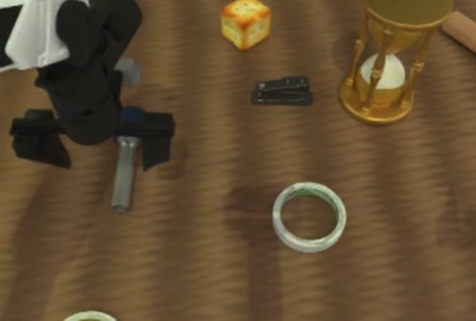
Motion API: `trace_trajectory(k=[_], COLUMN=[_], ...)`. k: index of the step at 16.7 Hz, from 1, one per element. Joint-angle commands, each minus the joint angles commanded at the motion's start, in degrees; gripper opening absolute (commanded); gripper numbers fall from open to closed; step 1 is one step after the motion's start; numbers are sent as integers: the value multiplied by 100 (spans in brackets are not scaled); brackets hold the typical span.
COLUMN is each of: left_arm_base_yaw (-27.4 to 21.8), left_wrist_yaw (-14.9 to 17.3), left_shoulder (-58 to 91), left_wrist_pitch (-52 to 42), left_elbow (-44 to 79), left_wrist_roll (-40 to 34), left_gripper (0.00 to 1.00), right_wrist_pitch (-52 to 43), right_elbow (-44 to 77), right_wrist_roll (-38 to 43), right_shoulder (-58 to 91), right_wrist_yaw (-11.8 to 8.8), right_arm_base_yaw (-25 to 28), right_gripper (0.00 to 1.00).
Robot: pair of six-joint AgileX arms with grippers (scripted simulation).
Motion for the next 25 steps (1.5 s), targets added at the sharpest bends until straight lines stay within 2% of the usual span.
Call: trace_trajectory(k=[8,14,25], left_arm_base_yaw=[82,93,93], left_wrist_yaw=[10,12,12], left_shoulder=[956,1078,1078], left_wrist_pitch=[1812,2000,2000], left_elbow=[-812,-910,-910], left_wrist_roll=[109,121,121], left_gripper=[100,100,17], right_wrist_pitch=[0,0,0], right_elbow=[0,0,0], right_wrist_roll=[0,0,0], right_shoulder=[0,0,0], right_wrist_yaw=[0,0,0], right_arm_base_yaw=[0,0,0], right_gripper=[100,100,100])
